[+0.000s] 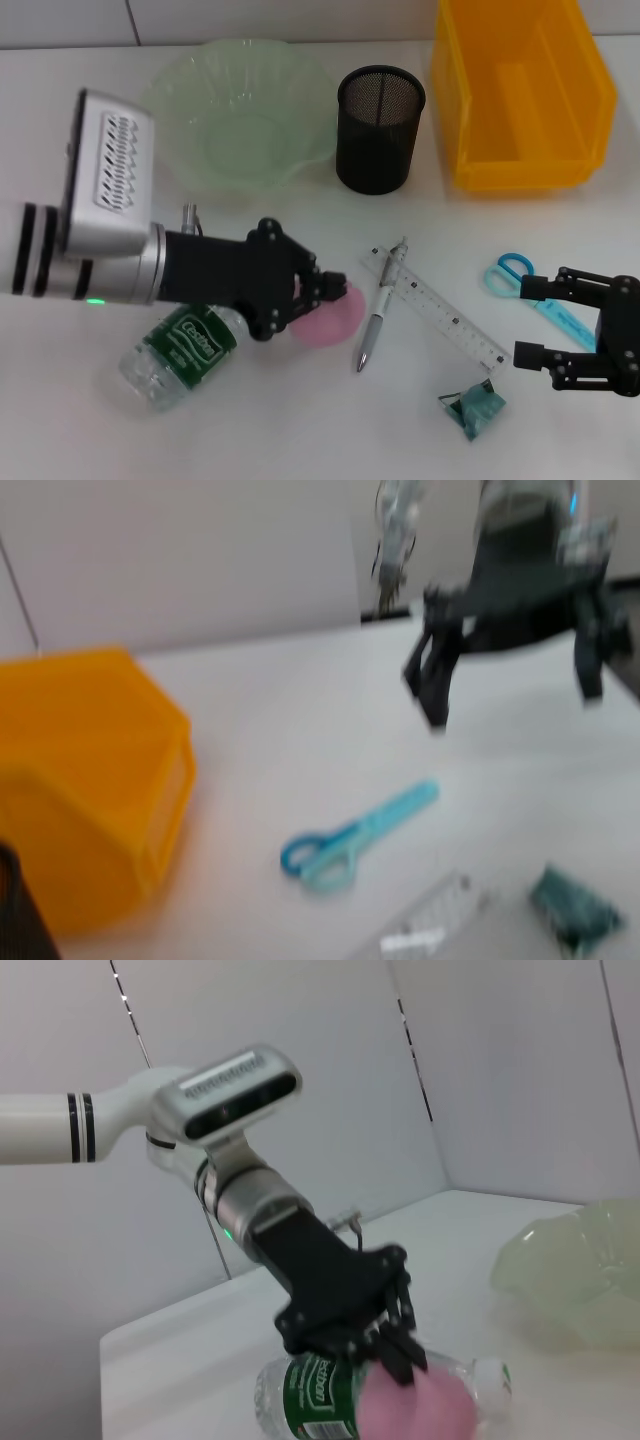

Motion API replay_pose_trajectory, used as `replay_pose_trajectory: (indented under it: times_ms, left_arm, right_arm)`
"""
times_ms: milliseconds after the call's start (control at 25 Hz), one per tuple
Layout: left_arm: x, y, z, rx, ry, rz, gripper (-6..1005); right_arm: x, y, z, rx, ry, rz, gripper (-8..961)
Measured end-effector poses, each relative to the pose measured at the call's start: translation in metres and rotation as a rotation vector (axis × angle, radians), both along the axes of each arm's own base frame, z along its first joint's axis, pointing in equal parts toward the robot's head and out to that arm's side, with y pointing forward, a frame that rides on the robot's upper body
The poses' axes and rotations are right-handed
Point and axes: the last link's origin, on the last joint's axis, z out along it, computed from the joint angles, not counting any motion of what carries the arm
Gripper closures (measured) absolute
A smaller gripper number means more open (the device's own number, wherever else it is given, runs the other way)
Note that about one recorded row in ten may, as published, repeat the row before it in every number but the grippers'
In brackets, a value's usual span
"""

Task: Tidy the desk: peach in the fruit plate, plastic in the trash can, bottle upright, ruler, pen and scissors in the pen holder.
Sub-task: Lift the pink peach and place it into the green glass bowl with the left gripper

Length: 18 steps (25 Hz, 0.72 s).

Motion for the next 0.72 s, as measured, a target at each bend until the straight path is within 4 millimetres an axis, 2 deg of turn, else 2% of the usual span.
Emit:
replay_pose_trajectory:
  times_ms: [120,160,200,240,280,320,360,520,560,720]
  left_arm:
    - [0.000,0.000,0.000,0.000,0.000,0.000,962]
    - [0.010,0.001,0.008,0.001,-0.055,-0.014,960]
    - [0.010,0.001,0.008,0.001,-0.055,-0.014,958]
    - [0.023,0.019,0.036,0.127,-0.176,-0.009,955]
    - [0.023,0.019,0.036,0.127,-0.176,-0.009,953]
    - [0.023,0.029,0.043,0.187,-0.198,0.010,951]
    - [0.023,0.047,0.052,0.288,-0.226,0.063,949]
    - [0.015,0.088,0.059,0.486,-0.257,0.266,940]
    - [0.015,0.088,0.059,0.486,-0.257,0.266,938]
    - [-0.004,0.115,0.052,0.598,-0.215,0.445,929]
  right_arm:
    - [0.000,0.000,0.000,0.001,-0.001,-0.001,121]
    - [0.000,0.000,0.000,0.001,-0.001,-0.001,121]
    - [0.000,0.000,0.000,0.001,-0.001,-0.001,121]
    - [0.000,0.000,0.000,0.000,0.000,-0.001,121]
    - [0.000,0.000,0.000,0.001,-0.001,-0.001,121]
    - [0.000,0.001,0.000,0.002,-0.002,-0.002,121]
    - [0.000,0.001,0.000,0.002,-0.002,-0.002,121]
    - [0.000,0.001,-0.001,0.003,-0.003,-0.003,121]
    - [0.000,0.001,-0.001,0.003,-0.003,-0.003,121]
    - [0.000,0.001,-0.001,0.003,-0.002,-0.005,121]
